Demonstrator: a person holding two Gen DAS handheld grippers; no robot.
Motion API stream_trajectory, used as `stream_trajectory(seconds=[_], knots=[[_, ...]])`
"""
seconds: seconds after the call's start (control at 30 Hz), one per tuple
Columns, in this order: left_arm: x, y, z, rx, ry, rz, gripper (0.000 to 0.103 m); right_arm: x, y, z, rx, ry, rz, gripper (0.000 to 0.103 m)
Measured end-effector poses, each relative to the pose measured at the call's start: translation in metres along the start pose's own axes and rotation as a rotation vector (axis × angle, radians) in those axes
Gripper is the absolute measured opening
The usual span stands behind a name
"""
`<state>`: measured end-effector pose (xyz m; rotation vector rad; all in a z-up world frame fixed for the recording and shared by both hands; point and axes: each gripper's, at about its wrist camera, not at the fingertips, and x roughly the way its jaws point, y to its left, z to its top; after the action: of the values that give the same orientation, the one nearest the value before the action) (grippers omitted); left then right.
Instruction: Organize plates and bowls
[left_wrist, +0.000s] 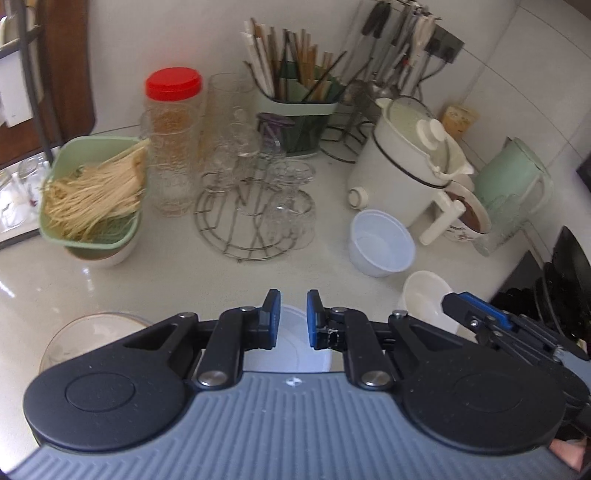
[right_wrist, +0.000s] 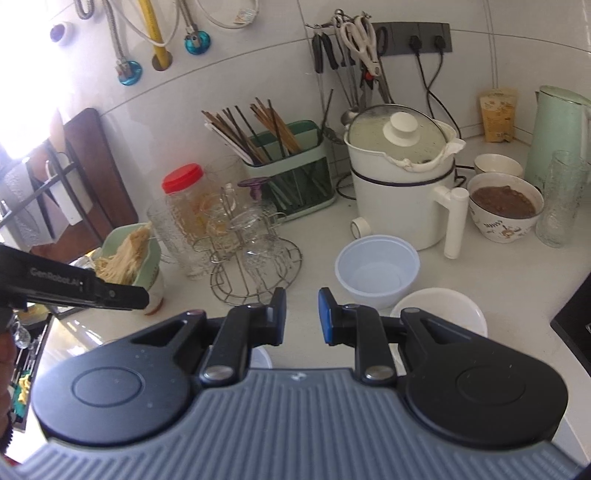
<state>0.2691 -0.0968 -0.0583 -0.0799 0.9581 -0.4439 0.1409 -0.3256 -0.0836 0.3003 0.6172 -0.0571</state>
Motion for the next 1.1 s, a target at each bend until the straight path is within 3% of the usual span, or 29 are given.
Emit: stream_trajectory(seconds=[0.3, 0.6, 1.1], knots=[[0.011, -0.006, 0.010, 0.058, 0.025, -0.089, 0.016, -0.008, 0.009, 0.006, 0.009, -0.029, -0.070, 0.023], [0.019, 0.003, 0.011, 0.116, 0.059, -0.158, 0.016, -0.014, 0.018, -0.003, 0.045, -0.002, -0.160, 0.023], [0.053, 0.023, 0.015, 0.125, 0.146, -0.168, 0.016, 0.012, 0.015, -0.010, 0.156, 0.059, -0.208, 0.023]])
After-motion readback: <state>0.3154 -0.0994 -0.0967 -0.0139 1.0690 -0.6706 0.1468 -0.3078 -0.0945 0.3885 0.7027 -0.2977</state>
